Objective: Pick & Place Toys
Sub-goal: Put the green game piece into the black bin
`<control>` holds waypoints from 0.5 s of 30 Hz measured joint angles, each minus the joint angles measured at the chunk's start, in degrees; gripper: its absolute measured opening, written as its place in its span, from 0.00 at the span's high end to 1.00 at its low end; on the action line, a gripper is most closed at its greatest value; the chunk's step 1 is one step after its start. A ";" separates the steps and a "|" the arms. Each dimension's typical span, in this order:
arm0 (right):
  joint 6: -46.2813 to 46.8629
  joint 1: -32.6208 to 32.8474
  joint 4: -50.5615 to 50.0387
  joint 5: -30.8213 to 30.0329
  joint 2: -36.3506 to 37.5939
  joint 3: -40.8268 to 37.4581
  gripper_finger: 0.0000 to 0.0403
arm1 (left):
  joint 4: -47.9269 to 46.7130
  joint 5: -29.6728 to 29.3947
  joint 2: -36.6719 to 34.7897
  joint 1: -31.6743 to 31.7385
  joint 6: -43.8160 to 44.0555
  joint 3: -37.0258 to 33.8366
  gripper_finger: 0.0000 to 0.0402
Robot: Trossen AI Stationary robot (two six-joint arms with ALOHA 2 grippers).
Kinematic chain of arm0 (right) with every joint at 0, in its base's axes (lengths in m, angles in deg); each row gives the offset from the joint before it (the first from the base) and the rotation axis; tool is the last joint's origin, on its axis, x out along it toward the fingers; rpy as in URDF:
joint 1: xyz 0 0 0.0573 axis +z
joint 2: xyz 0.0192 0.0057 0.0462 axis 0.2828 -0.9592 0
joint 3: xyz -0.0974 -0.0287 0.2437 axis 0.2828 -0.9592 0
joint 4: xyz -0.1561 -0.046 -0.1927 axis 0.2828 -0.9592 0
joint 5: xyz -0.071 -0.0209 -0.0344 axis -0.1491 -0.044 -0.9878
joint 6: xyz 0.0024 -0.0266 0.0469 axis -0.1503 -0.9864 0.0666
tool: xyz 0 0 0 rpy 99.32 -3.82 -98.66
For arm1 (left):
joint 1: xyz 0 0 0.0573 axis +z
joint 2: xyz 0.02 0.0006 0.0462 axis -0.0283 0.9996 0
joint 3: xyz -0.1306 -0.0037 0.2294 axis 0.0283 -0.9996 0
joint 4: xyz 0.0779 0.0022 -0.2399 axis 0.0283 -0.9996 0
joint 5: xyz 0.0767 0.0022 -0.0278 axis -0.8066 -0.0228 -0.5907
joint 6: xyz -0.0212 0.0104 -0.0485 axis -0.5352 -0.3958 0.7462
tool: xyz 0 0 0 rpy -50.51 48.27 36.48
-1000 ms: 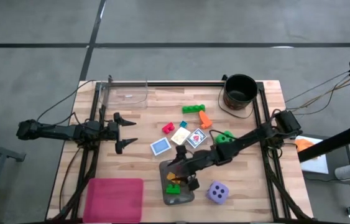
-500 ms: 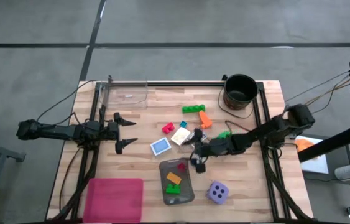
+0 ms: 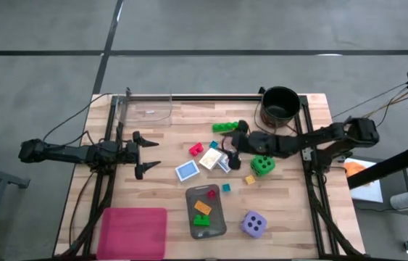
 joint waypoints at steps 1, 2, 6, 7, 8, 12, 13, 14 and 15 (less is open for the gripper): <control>-0.03 -1.49 -1.31 1.34 -0.22 0.22 0.29 | 0.03 0.00 0.01 0.00 0.01 0.00 0.08; -0.05 -2.89 -2.61 2.43 -0.53 0.55 0.29 | 0.03 -0.02 -0.01 0.00 0.00 0.00 0.08; -1.68 -7.91 -7.95 6.31 -1.67 2.98 0.29 | 0.07 -0.02 -0.03 0.02 0.01 0.00 0.08; -2.27 -9.14 -9.98 7.17 -2.05 3.82 0.29 | 0.07 -0.02 0.01 0.02 0.01 0.00 0.08; -2.86 -10.32 -12.10 8.23 -2.50 4.81 0.29 | 0.06 -0.02 0.01 0.02 0.00 0.00 0.08; -5.36 -14.28 -19.59 11.62 -4.90 9.46 0.29 | 0.19 -0.02 0.01 0.04 -0.01 0.00 0.08; -6.23 -15.04 -21.28 12.11 -5.69 10.81 0.29 | 0.20 -0.02 0.01 0.04 0.00 0.00 0.08; -7.10 -15.75 -23.07 12.40 -6.63 12.23 0.29 | 0.21 -0.05 0.01 0.04 0.01 0.00 0.08; -7.83 -16.36 -24.86 12.59 -7.64 13.75 0.29 | 0.19 -0.06 0.01 0.04 0.01 0.00 0.08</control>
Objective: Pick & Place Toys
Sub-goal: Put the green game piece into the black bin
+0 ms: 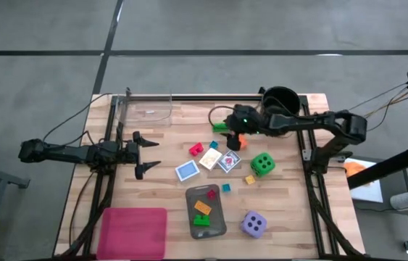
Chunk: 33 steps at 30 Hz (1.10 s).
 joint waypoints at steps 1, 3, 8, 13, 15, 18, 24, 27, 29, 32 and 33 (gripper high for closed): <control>-0.85 -0.61 -2.08 0.24 -1.04 1.55 0.29 | 0.01 -0.01 0.01 0.00 -0.02 0.00 0.08; -2.20 -1.65 -6.10 1.54 -3.52 5.18 0.29 | -0.03 -0.16 0.00 0.00 -0.01 0.00 0.08; -5.94 -3.45 -17.39 2.80 -10.91 15.14 0.29 | -0.11 -0.16 0.02 0.00 0.01 0.00 0.08; -9.43 -4.54 -29.08 2.80 -19.42 25.78 0.29 | -0.13 -0.15 0.00 0.00 -0.02 0.00 0.08; -10.66 -4.86 -33.63 2.80 -22.83 29.69 0.29 | -0.12 -0.14 0.01 0.00 -0.02 0.00 0.08; -12.17 -5.01 -39.43 2.80 -27.57 34.87 0.29 | -0.13 -0.14 0.00 0.00 -0.02 0.00 0.08; -13.28 -5.01 -46.62 3.15 -34.41 42.16 0.29 | -0.13 -0.14 0.01 0.00 -0.02 0.00 0.08; -13.35 -4.87 -47.33 3.17 -35.50 43.00 0.34 | -0.14 -0.13 0.02 0.00 -0.02 0.00 0.08; -13.33 -4.81 -47.50 3.24 -35.22 42.89 0.42 | -0.15 -0.12 0.02 0.00 -0.02 0.00 0.08; -13.08 -4.68 -47.94 3.17 -34.49 42.71 0.57 | -0.15 -0.11 0.02 0.00 -0.02 0.00 0.08; -13.05 -4.66 -47.94 3.09 -34.30 42.68 0.63 | -0.15 -0.11 0.02 0.00 -0.02 0.00 0.08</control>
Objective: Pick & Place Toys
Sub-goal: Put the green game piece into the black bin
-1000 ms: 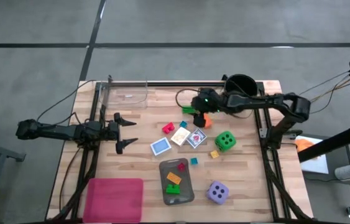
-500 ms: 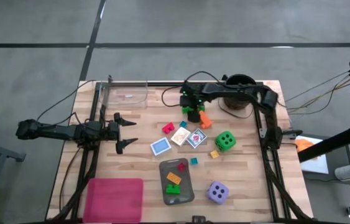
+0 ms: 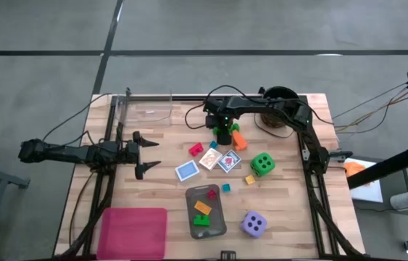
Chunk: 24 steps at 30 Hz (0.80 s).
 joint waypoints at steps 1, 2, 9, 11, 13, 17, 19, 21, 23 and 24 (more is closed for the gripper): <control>0.02 -0.02 0.02 -0.07 0.40 -0.02 0.68 | 0.00 0.00 0.00 0.00 0.00 0.00 0.08; 0.12 -0.04 0.02 -0.46 0.75 -0.07 0.68 | 0.00 0.00 0.00 0.00 0.00 0.00 0.08; 0.03 -0.15 -0.36 -0.12 5.16 -0.09 0.68 | 0.00 0.02 0.00 0.00 0.00 0.00 0.08; -0.05 -0.09 -0.08 1.42 6.96 -0.09 0.68 | 0.00 0.02 0.00 0.00 0.01 0.00 0.08; -0.10 -0.09 0.90 4.71 9.41 -0.09 0.68 | 0.00 0.04 0.00 0.00 0.00 0.00 0.08; 0.16 0.22 8.40 17.32 14.83 -1.91 0.68 | -0.02 0.13 0.00 0.00 0.03 0.00 0.08; 0.75 1.07 15.60 24.34 17.46 -5.17 0.68 | -0.02 0.15 0.01 0.00 0.37 0.00 0.08; 2.74 2.02 25.39 30.61 20.32 -9.88 0.68 | -0.02 0.17 0.02 0.00 0.44 0.00 0.08; 5.67 3.65 37.02 34.15 22.92 -15.64 0.68 | -0.04 0.19 0.02 0.00 0.65 0.00 0.08; 7.01 4.68 42.91 34.43 24.29 -18.84 0.68 | -0.04 0.19 0.02 0.00 0.92 0.00 0.08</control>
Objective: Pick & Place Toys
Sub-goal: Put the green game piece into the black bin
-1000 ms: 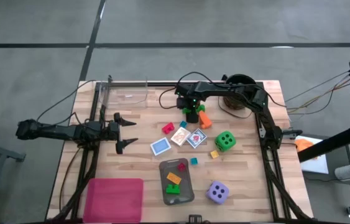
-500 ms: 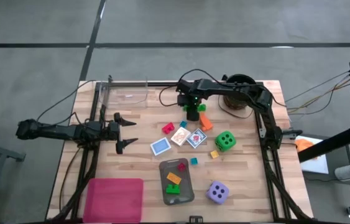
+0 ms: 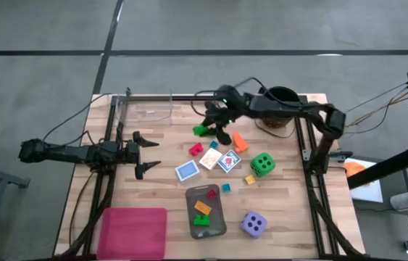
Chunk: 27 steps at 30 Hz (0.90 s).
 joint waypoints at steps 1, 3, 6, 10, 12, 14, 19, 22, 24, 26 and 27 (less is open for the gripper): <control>1.22 1.19 6.00 0.00 1.10 -3.52 0.68 | 0.00 -0.02 0.01 0.00 0.33 0.00 0.08; 4.30 3.88 17.42 0.00 2.81 -9.78 0.68 | 0.00 0.00 0.20 0.00 0.42 0.00 0.08; 8.44 8.93 28.88 0.10 5.01 -17.11 0.68 | -0.03 0.01 0.84 0.00 0.59 0.00 0.08; 12.52 16.68 32.72 -1.46 7.60 -20.61 0.68 | -0.04 -0.02 1.18 0.00 0.61 0.00 0.08; 13.40 20.91 32.61 -3.57 7.70 -20.59 0.68 | 0.00 -0.02 1.13 0.00 0.61 0.00 0.08; 13.47 25.10 32.50 -5.72 7.24 -20.00 0.68 | 0.02 -0.02 1.08 0.00 0.64 0.00 0.08; 12.50 31.84 33.07 -12.44 5.07 -17.43 0.68 | 0.00 -0.03 1.11 0.00 0.87 0.00 0.08; 12.95 32.41 32.52 -14.23 2.31 -16.34 0.68 | 0.00 -0.04 1.14 0.00 0.87 0.00 0.08; 14.15 32.27 32.05 -14.41 0.25 -15.60 0.68 | 0.02 -0.06 1.11 0.00 0.87 0.00 0.08; 15.45 31.72 30.82 -14.25 -2.30 -14.15 0.68 | 0.02 -0.06 1.13 0.00 0.81 0.00 0.08; 15.89 31.39 29.37 -13.97 -3.57 -13.45 0.68 | 0.02 -0.08 1.21 0.00 0.81 0.00 0.08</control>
